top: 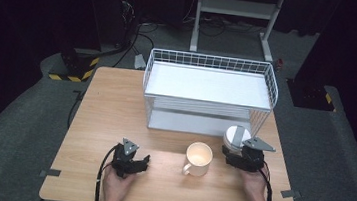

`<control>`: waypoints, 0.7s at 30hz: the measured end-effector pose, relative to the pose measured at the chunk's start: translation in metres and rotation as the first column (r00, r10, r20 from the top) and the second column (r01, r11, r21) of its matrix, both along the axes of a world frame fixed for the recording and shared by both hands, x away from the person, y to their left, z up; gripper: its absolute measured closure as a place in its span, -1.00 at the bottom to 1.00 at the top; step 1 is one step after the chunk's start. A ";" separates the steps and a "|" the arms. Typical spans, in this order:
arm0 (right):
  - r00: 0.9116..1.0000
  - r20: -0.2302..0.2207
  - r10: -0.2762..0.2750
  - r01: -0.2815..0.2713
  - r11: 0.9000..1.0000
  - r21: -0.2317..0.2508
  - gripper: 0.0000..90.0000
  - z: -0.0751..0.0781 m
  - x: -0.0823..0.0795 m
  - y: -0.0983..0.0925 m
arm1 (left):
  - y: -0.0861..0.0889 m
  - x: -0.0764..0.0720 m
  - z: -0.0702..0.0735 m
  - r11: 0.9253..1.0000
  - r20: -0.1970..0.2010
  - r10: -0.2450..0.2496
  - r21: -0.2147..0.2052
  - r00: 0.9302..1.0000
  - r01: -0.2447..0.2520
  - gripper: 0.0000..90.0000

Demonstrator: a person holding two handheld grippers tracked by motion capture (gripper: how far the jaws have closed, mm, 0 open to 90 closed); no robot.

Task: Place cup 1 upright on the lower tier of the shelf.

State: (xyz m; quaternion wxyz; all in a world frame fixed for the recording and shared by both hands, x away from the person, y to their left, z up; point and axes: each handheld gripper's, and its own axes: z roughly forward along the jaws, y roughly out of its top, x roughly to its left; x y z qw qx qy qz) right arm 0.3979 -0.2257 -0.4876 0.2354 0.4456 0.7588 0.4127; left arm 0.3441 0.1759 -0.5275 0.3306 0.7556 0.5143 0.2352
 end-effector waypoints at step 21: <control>1.000 -0.027 -0.004 0.004 1.000 0.005 -0.58 0.007 0.031 0.011 | 0.000 0.000 0.000 1.000 0.000 0.000 0.000 1.000 0.000 -0.48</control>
